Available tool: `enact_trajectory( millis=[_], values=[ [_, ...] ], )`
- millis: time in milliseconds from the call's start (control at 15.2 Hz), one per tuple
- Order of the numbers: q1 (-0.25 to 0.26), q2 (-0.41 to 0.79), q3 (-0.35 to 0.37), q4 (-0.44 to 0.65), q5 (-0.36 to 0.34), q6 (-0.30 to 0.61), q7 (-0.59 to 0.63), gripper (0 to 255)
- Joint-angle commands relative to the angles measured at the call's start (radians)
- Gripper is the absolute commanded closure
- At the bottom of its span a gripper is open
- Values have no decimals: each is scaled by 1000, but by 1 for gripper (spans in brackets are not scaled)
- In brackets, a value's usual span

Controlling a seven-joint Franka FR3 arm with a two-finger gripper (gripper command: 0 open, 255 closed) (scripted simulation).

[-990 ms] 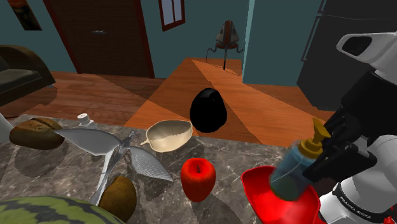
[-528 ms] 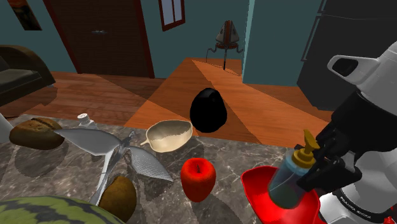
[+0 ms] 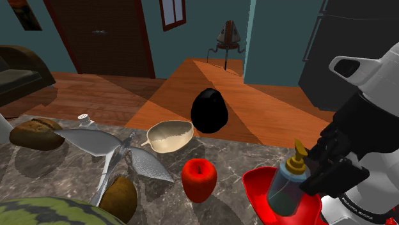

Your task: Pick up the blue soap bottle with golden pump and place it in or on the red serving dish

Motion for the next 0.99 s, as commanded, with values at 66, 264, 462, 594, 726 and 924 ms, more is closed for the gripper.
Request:
enact_trajectory(
  millis=[66,264,462,594,726,924],
  values=[
    [0,0,0,0,0,0,0,0],
    [-6,2,-29,63,-24,-62,6,0],
    [-11,9,-52,123,-44,-116,11,0],
    [-11,9,-52,123,-44,-116,11,0],
    [-11,9,-52,123,-44,-116,11,0],
    [-11,9,-52,123,-44,-116,11,0]
  ],
)
